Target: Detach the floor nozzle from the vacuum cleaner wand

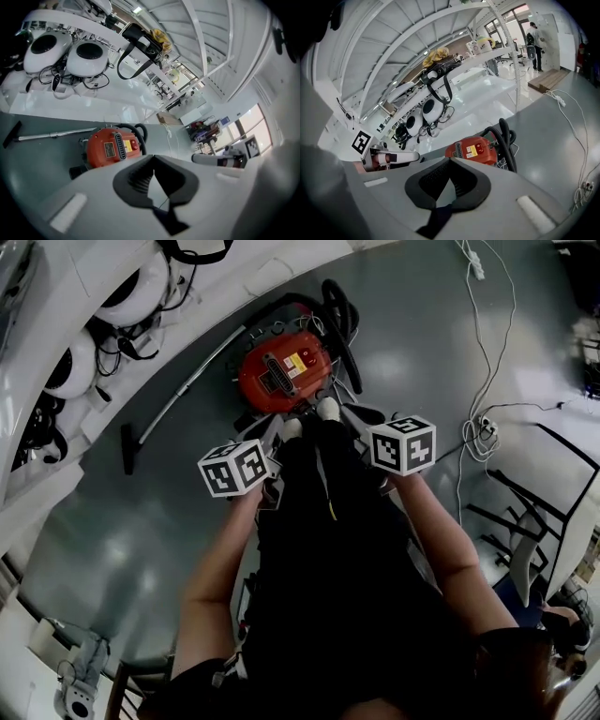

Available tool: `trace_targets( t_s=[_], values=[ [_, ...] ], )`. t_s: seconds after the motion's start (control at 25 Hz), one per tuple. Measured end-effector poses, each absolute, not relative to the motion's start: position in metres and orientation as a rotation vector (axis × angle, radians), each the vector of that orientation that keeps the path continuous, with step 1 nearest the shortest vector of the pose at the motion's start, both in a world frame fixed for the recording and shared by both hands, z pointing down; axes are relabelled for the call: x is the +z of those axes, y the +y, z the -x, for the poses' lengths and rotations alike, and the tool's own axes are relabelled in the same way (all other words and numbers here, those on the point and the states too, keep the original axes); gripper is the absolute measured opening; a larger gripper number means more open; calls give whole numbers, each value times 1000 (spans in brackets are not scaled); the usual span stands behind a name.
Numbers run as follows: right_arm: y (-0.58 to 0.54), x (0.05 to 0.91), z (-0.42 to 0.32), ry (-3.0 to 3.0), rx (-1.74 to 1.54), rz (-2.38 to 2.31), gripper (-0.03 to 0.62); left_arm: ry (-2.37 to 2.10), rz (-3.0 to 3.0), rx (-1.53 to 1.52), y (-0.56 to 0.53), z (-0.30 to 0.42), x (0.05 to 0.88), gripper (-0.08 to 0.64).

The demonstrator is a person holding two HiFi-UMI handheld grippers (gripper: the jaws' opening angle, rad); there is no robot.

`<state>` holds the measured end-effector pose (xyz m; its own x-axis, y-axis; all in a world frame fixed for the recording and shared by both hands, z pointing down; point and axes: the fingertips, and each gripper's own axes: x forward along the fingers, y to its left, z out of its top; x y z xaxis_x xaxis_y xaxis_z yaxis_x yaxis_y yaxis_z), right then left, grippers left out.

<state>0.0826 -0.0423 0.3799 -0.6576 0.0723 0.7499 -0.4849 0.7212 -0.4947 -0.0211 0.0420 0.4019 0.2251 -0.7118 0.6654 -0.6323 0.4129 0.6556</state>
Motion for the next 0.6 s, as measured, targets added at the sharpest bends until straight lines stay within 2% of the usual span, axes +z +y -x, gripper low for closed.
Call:
trace_targets(
  t_s=[0.6],
  values=[
    [-130, 494, 0, -2113, 741, -50, -5, -1532, -1199, -82, -25, 43, 491, 9]
  ],
)
